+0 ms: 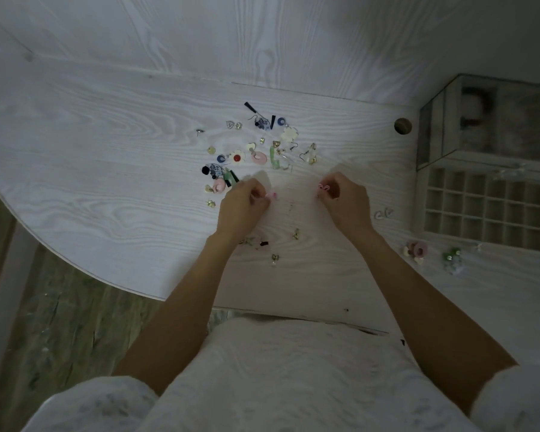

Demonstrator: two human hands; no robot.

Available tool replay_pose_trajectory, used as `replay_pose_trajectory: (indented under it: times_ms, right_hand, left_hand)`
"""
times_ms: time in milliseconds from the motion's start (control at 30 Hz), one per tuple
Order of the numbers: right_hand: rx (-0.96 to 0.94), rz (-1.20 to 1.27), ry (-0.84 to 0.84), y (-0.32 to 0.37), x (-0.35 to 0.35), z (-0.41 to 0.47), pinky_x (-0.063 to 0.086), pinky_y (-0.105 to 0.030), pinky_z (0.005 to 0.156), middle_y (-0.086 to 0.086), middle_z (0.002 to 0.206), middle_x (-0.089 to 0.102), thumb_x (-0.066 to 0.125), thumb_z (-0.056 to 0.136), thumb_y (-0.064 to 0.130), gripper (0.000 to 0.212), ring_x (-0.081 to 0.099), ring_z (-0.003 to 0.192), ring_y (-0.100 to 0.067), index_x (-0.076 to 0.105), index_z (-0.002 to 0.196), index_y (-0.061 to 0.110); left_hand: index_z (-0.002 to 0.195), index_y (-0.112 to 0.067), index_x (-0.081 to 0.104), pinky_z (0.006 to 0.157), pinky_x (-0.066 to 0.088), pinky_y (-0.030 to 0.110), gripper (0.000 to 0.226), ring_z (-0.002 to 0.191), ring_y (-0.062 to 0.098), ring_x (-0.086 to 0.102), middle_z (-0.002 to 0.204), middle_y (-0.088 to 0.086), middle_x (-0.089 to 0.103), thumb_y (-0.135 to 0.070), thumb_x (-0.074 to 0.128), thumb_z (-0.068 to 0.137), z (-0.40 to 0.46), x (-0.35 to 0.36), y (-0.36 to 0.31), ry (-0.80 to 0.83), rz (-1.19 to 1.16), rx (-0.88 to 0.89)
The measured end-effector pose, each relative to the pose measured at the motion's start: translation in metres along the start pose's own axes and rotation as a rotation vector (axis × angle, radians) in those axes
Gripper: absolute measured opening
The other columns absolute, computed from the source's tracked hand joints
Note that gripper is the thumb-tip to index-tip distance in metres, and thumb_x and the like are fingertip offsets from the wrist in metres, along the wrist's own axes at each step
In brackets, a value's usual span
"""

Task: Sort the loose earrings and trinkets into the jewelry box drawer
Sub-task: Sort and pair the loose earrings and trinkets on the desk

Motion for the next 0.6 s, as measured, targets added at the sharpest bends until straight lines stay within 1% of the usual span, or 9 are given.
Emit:
replay_pose_trajectory:
  times_ms: [100, 133, 200, 300, 367, 433, 500, 567, 600]
  right_hand:
    - [0.005, 0.072, -0.023, -0.011, -0.015, -0.020, 0.051, -0.029, 0.070, 0.001, 0.079, 0.067, 0.063, 0.086, 0.015, 0.003, 0.063, 0.073, -0.011, 0.062, 0.088, 0.015]
    - [0.029, 0.132, -0.045, -0.019, -0.025, -0.032, 0.053, -0.031, 0.070, -0.001, 0.078, 0.066, 0.062, 0.087, 0.012, 0.003, 0.065, 0.072, -0.012, 0.061, 0.088, 0.014]
    - [0.088, 0.240, -0.078, -0.038, -0.040, -0.056, 0.057, -0.036, 0.069, -0.005, 0.075, 0.064, 0.056, 0.090, 0.006, 0.007, 0.066, 0.070, -0.016, 0.058, 0.088, 0.013]
    - [0.167, 0.200, -0.129, -0.076, -0.059, -0.094, 0.057, -0.040, 0.068, -0.006, 0.075, 0.062, 0.052, 0.091, 0.004, 0.011, 0.063, 0.068, -0.021, 0.060, 0.090, 0.012]
    - [0.222, 0.135, -0.143, -0.099, -0.066, -0.114, 0.055, -0.041, 0.071, -0.006, 0.080, 0.063, 0.054, 0.089, 0.007, 0.011, 0.062, 0.071, -0.022, 0.062, 0.092, 0.013]
    - [0.284, 0.084, -0.126, -0.114, -0.071, -0.130, 0.050, -0.033, 0.070, -0.005, 0.081, 0.064, 0.057, 0.087, 0.010, 0.011, 0.060, 0.073, -0.020, 0.063, 0.095, 0.015]
    - [0.351, 0.099, -0.084, -0.123, -0.074, -0.141, 0.042, -0.024, 0.067, -0.003, 0.080, 0.064, 0.062, 0.083, 0.010, 0.017, 0.058, 0.074, -0.017, 0.062, 0.099, 0.015]
    - [0.375, 0.108, -0.079, -0.128, -0.074, -0.144, 0.039, -0.022, 0.068, -0.005, 0.085, 0.065, 0.063, 0.082, 0.010, 0.022, 0.058, 0.077, -0.017, 0.060, 0.103, 0.013]
    - [0.370, 0.081, -0.098, -0.130, -0.075, -0.144, 0.037, -0.022, 0.068, -0.007, 0.091, 0.065, 0.064, 0.082, 0.010, 0.024, 0.058, 0.079, -0.018, 0.060, 0.105, 0.012]
  left_hand:
    - [0.082, -0.013, 0.054, 0.066, 0.044, 0.009, 0.011, 0.084, 0.008, 0.058, 0.100, -0.003, 0.061, -0.018, 0.063, 0.087, -0.009, -0.007, -0.014, -0.038, -0.216, 0.044]
    - [0.080, -0.016, 0.052, 0.068, 0.046, 0.008, 0.013, 0.086, 0.006, 0.061, 0.101, -0.005, 0.063, -0.015, 0.063, 0.087, -0.015, -0.004, -0.024, -0.024, -0.297, 0.054]
    - [0.077, -0.019, 0.049, 0.071, 0.049, 0.011, 0.018, 0.086, 0.005, 0.065, 0.093, -0.004, 0.067, -0.012, 0.062, 0.088, -0.028, 0.006, -0.044, 0.006, -0.410, 0.074]
    - [0.085, -0.011, 0.048, 0.068, 0.051, 0.017, 0.011, 0.083, 0.007, 0.068, 0.083, 0.002, 0.069, -0.008, 0.057, 0.090, -0.046, 0.042, -0.070, 0.105, -0.491, 0.072]
    - [0.088, -0.014, 0.049, 0.068, 0.051, 0.023, 0.009, 0.078, 0.012, 0.067, 0.082, 0.001, 0.070, -0.012, 0.057, 0.089, -0.056, 0.070, -0.084, 0.187, -0.373, 0.093]
    - [0.092, -0.015, 0.052, 0.063, 0.045, 0.023, 0.007, 0.072, 0.014, 0.064, 0.080, -0.002, 0.069, -0.015, 0.057, 0.087, -0.067, 0.098, -0.095, 0.303, -0.185, 0.123]
    - [0.096, -0.014, 0.056, 0.059, 0.042, 0.022, 0.009, 0.071, 0.016, 0.062, 0.080, -0.002, 0.068, -0.017, 0.056, 0.088, -0.077, 0.122, -0.107, 0.413, -0.065, 0.145]
    - [0.098, -0.014, 0.057, 0.059, 0.041, 0.025, 0.011, 0.073, 0.019, 0.061, 0.083, 0.001, 0.069, -0.020, 0.054, 0.089, -0.082, 0.136, -0.112, 0.463, 0.066, 0.173]
    - [0.099, -0.014, 0.057, 0.061, 0.040, 0.026, 0.012, 0.075, 0.020, 0.061, 0.083, 0.002, 0.068, -0.021, 0.054, 0.090, -0.083, 0.139, -0.114, 0.453, 0.136, 0.196]
Point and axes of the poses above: each hand's wrist, its own z-axis towards the middle knuckle, its own x-axis out of the palm, y = z × x, the point moved 1 cm from there along z, towards the middle knuckle
